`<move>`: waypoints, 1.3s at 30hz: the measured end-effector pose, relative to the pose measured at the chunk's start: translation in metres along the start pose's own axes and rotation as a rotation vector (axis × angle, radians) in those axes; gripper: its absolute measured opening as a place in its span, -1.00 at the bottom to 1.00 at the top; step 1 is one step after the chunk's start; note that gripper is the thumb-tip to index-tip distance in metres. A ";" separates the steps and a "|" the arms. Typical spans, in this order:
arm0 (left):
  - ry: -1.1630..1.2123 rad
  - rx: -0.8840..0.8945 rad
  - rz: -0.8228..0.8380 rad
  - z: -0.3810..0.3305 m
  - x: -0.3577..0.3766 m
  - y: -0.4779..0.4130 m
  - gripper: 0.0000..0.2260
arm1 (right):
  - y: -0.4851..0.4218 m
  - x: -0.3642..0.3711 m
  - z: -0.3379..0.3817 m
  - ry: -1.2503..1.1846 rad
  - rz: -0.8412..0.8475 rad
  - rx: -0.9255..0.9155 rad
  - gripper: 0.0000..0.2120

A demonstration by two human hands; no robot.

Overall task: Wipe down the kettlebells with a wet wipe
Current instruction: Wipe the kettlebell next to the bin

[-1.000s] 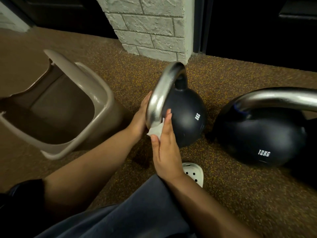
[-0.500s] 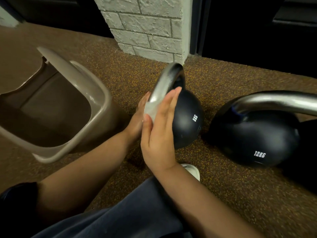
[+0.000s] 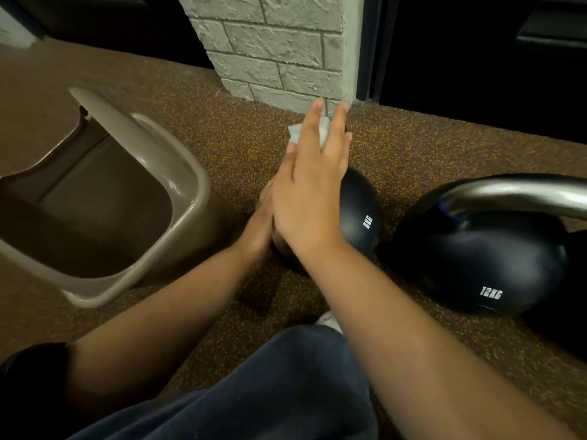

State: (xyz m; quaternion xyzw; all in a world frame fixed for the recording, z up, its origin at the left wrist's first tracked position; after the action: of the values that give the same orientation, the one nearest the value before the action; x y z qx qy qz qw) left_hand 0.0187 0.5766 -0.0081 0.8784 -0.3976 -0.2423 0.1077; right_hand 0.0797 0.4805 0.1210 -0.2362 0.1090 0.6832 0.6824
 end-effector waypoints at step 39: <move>0.318 0.299 0.150 -0.252 0.006 0.174 -0.93 | -0.026 -0.196 0.073 -0.154 0.291 -0.285 -0.37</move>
State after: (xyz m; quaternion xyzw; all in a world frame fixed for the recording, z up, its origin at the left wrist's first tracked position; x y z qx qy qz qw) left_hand 0.0385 0.4562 0.2725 0.8796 -0.4714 -0.0306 0.0553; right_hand 0.0840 0.3436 0.2807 -0.2591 -0.0084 0.7989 0.5427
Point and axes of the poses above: each hand's wrist, its own y-axis away from the middle knuckle, its own x-axis out of the palm, z = x × y, the point moved 8 cm from there along -y, towards the middle knuckle, and after that the axes turned 14 degrees about -z, right-handed, at the moved point
